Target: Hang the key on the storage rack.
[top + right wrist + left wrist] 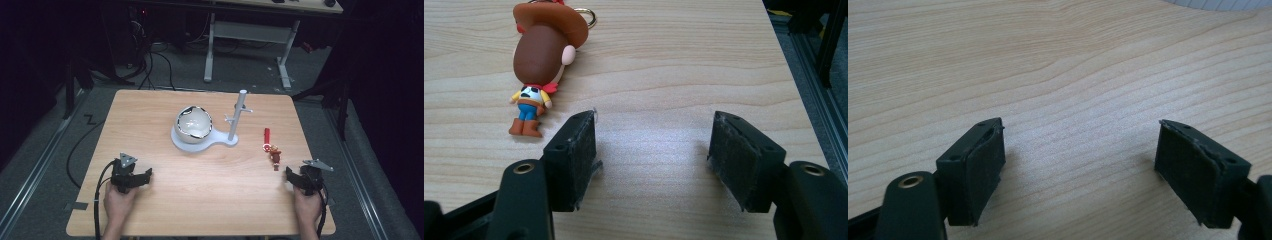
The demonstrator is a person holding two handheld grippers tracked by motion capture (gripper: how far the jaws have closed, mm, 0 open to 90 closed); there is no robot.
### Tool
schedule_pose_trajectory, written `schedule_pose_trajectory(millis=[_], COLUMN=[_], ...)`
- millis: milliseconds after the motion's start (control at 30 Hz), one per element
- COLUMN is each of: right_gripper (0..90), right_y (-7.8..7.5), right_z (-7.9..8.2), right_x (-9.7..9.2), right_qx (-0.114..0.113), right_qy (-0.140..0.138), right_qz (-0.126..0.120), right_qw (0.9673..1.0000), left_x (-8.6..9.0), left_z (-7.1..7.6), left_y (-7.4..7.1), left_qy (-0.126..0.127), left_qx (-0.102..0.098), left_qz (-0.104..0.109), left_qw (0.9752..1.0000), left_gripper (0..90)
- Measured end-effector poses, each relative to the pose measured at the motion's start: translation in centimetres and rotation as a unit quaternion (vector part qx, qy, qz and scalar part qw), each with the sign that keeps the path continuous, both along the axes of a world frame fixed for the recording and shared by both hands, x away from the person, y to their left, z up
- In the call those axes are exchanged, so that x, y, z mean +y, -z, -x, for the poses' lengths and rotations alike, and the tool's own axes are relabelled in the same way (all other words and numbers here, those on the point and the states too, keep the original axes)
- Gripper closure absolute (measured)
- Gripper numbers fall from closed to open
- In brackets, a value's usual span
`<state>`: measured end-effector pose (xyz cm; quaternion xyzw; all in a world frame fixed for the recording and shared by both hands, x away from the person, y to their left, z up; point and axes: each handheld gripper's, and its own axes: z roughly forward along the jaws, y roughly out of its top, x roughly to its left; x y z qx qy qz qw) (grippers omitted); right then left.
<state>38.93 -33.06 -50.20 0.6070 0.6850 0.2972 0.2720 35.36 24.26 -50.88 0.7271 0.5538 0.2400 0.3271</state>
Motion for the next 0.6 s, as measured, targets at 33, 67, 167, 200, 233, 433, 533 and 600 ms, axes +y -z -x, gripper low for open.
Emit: schedule_pose_trajectory(millis=[33, 67, 167, 200, 233, 433, 533, 600], right_gripper=[35.4, 35.4, 35.0, 35.0, 35.1, 35.0, 34.9, 34.9], right_y=[0.0, 0.01, 0.01, 0.01, 0.01, 0.0, 0.01, 0.0], right_z=[0.0, 0.0, 0.0, 0.0, 0.0, 0.0, -0.01, -0.01], right_x=[0.0, 0.01, 0.0, 0.01, 0.01, 0.02, 0.02, 0.03], right_qx=[0.0, 0.0, 0.0, 0.0, 0.0, 0.0, 0.0, 0.0], right_qy=[0.0, 0.0, -0.001, -0.001, -0.001, -0.001, -0.002, -0.001], right_qz=[0.0, 0.0, 0.0, 0.0, 0.0, 0.0, 0.002, 0.002], right_qw=[1.0, 1.0, 1.0, 1.0, 1.0, 1.0, 1.0, 1.0], left_x=[0.0, 0.01, 0.0, 0.0, 0.01, 0.01, 0.02, 0.04], left_z=[0.0, 0.0, 0.0, 0.0, 0.0, 0.0, 0.0, 0.0], left_y=[0.0, 0.0, 0.0, 0.0, 0.0, 0.0, 0.0, 0.0], left_qy=[0.0, 0.0, 0.0, 0.0, 0.0, 0.0, 0.0, 0.0], left_qx=[0.0, 0.0, 0.0, 0.0, 0.0, 0.0, 0.0, 0.0], left_qz=[0.0, 0.0, 0.0, 0.0, 0.0, 0.0, 0.001, 0.002], left_qw=[1.0, 1.0, 1.0, 1.0, 1.0, 1.0, 1.0, 1.0], left_gripper=[20.5, 20.5, 20.5, 20.5, 20.5, 20.5, 20.5, 20.5])
